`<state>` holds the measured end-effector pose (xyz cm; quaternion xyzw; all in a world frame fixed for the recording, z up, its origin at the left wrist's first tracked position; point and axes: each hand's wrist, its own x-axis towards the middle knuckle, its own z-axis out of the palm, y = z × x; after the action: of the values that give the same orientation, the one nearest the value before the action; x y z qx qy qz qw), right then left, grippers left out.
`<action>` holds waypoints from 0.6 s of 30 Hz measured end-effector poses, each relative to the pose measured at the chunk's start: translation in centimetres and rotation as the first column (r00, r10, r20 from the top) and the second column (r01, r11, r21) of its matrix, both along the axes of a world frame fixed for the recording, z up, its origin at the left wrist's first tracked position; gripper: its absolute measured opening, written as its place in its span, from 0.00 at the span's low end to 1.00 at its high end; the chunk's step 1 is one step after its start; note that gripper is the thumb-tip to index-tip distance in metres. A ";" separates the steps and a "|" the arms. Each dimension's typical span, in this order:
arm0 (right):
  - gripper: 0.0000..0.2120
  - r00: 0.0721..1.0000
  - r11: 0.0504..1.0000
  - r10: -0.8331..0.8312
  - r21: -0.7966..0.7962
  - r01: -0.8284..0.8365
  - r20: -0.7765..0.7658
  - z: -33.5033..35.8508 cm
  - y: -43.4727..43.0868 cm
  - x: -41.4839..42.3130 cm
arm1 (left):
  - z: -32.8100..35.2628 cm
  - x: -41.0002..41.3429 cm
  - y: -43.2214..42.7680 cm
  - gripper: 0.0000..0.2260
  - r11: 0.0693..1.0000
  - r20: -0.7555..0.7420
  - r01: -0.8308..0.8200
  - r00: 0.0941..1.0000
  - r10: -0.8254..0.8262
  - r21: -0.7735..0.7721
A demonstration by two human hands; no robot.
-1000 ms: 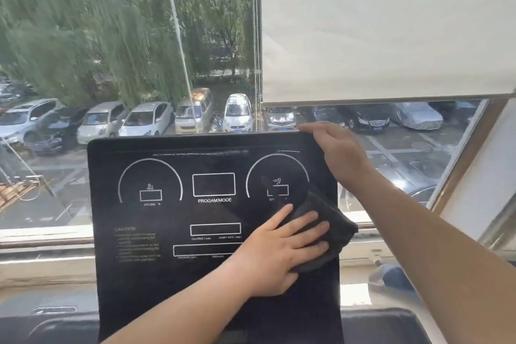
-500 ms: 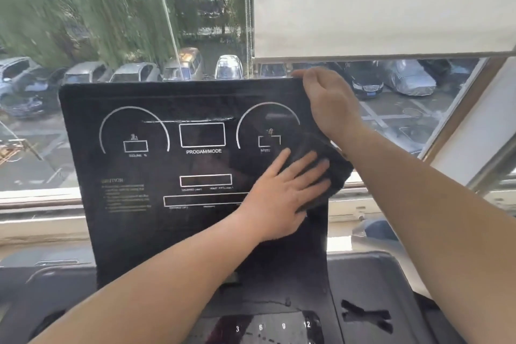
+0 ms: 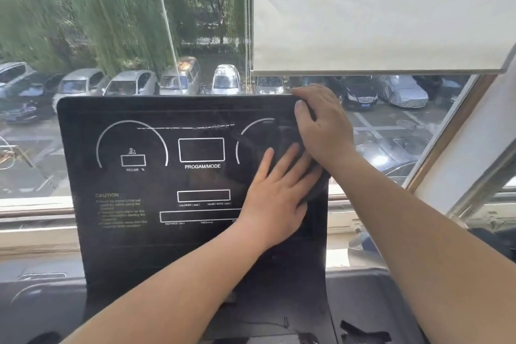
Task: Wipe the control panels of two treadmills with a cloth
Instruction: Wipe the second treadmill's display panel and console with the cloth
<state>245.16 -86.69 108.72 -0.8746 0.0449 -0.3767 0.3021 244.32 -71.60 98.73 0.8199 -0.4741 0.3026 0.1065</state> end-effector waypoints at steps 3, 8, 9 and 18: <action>0.18 1.000 1.000 0.000 0.016 0.000 0.006 0.0 -0.2 0.1 | -3.0 -0.3 1.9 0.29 0.847 0.007 0.316 0.936 -0.353 0.427; 0.19 1.000 1.000 0.012 0.004 -0.012 -0.002 -0.2 -0.2 -0.1 | 1.0 3.1 2.5 0.27 0.803 0.043 0.364 0.900 -0.433 0.472; 0.19 1.000 1.000 0.014 0.000 -0.014 -0.008 -0.1 -0.3 -0.2 | 1.3 3.1 2.4 0.27 0.890 0.107 0.272 0.938 -0.331 0.365; 0.26 0.991 0.933 -0.002 0.356 0.049 -0.133 -5.1 1.2 -5.8 | -7.8 -3.7 3.0 0.17 0.941 0.003 0.255 0.965 -0.262 0.223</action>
<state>239.36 -85.45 103.63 -0.8268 0.1439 -0.3080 0.4481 240.64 -68.58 90.97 0.7523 -0.6099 0.2450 0.0456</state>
